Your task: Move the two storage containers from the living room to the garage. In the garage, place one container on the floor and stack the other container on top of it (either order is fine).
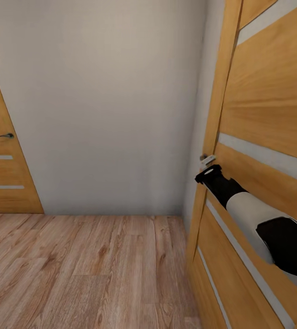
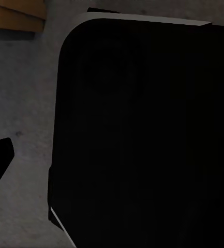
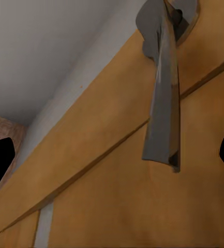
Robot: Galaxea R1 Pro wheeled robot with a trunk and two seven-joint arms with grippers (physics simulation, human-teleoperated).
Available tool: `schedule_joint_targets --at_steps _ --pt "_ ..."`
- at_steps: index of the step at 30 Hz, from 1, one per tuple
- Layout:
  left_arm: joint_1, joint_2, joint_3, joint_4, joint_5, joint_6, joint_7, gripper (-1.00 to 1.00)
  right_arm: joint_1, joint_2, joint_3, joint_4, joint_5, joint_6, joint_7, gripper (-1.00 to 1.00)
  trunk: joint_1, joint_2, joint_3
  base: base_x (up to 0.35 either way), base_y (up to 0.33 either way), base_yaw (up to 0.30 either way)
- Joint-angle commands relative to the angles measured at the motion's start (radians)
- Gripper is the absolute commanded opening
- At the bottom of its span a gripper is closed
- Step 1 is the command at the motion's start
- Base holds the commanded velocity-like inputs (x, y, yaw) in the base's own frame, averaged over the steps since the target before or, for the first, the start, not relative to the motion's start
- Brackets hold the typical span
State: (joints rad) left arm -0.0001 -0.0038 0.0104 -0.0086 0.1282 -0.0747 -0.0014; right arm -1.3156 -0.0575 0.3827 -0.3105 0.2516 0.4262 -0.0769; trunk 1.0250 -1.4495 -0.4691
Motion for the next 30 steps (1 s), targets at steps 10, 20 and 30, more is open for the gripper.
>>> schedule_joint_targets --at_steps 10,20,30 --pt "0.0 -0.001 0.0 -0.001 0.008 -0.002 0.0 1.0 -0.001 -0.023 0.003 -0.004 0.012 0.008 -0.003 1.0 0.0 -0.001 -0.001 0.0 0.0 0.0" --pt "0.0 -0.001 0.0 -0.001 0.008 -0.002 0.0 1.0 -0.001 -0.034 0.002 -0.005 0.012 0.008 -0.003 1.0 0.0 -0.001 -0.001 0.0 0.0 0.0" --pt "0.0 -0.001 0.0 -0.001 0.008 -0.002 0.0 1.0 -0.001 -0.068 0.001 -0.007 0.012 0.008 0.0 1.0 0.0 -0.001 -0.001 0.0 0.0 0.0"
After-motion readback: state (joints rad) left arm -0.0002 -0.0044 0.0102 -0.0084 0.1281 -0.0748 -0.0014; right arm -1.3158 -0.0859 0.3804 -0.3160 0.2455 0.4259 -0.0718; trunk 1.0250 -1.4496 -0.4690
